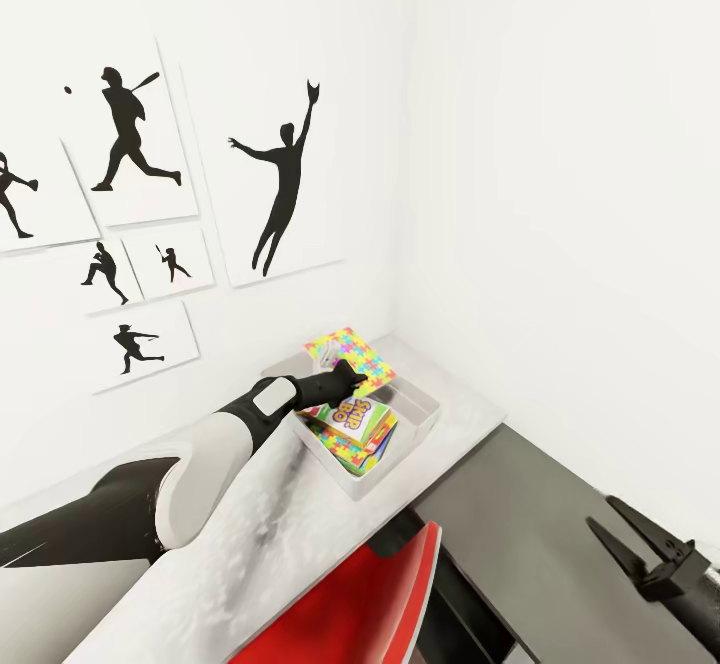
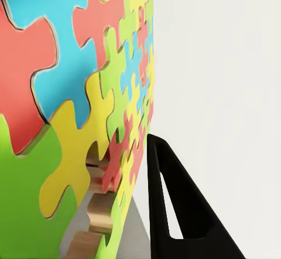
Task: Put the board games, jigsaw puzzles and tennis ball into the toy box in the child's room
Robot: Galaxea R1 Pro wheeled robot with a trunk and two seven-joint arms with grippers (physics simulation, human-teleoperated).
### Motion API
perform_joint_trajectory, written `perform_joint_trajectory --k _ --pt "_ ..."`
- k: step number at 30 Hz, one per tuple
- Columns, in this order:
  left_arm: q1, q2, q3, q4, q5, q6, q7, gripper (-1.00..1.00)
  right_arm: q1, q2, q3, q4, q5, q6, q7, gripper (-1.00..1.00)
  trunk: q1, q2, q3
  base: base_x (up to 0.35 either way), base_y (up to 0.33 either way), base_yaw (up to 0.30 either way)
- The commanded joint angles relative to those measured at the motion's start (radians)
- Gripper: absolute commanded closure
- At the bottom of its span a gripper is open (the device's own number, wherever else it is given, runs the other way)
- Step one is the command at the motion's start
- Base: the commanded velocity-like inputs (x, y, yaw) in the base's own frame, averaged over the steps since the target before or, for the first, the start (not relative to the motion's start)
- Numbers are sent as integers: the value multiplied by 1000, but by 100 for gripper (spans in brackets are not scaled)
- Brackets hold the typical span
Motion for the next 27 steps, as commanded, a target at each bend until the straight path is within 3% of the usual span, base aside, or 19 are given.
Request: perform_joint_trajectory --k 1,2,10,16,27 --pt "-1 0 8 -1 -2 8 1 100 -6 0 5 -6 1 3 -2 -100 1 -2 -2 0 0 0" --pt "-1 0 8 -1 -2 8 1 100 -153 0 63 -36 1 2 -243 -100 1 -2 -2 0 0 0" --pt "-1 0 8 -1 -1 10 2 100 -248 1 116 -32 0 1 -355 -100 1 -2 -2 0 0 0" --pt "-1 0 8 -1 -1 11 2 100 -319 2 177 -29 -1 0 -451 -100 1 -2 -2 0 0 0" --pt "-1 0 8 -1 -1 12 3 100 -378 14 188 -20 0 0 -507 -100 1 -2 -2 0 0 0"
